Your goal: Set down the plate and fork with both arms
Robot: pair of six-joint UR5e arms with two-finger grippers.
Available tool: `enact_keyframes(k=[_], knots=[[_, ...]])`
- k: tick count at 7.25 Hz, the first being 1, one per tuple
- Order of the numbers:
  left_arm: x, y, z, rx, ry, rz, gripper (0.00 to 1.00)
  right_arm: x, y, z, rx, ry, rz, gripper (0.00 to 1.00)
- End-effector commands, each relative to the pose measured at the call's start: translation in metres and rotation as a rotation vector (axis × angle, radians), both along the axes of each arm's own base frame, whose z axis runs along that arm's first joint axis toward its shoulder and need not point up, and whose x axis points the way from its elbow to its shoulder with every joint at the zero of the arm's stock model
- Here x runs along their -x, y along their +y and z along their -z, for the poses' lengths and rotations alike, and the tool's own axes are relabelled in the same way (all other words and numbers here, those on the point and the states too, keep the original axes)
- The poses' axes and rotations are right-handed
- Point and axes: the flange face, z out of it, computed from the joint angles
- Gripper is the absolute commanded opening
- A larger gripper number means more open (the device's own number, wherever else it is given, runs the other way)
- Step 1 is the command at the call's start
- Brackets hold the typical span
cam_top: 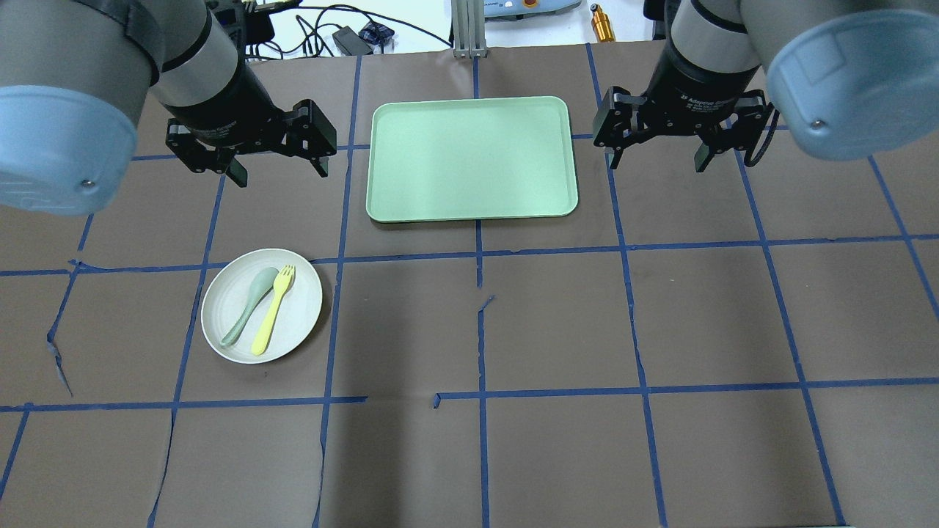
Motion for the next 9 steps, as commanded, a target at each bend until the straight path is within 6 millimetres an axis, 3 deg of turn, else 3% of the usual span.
enact_keyframes(k=[1,9], knots=[[-0.0002,0.0003,0.0001,0.0,-0.002,-0.001,1.0,0.0002,-0.0008,0.0013,-0.001,0.003,0.0,1.0],[0.0,-0.0025,0.0048,-0.011,-0.003,0.002,1.0,0.0009,-0.0008,0.0068,-0.007,0.011,-0.001,1.0]])
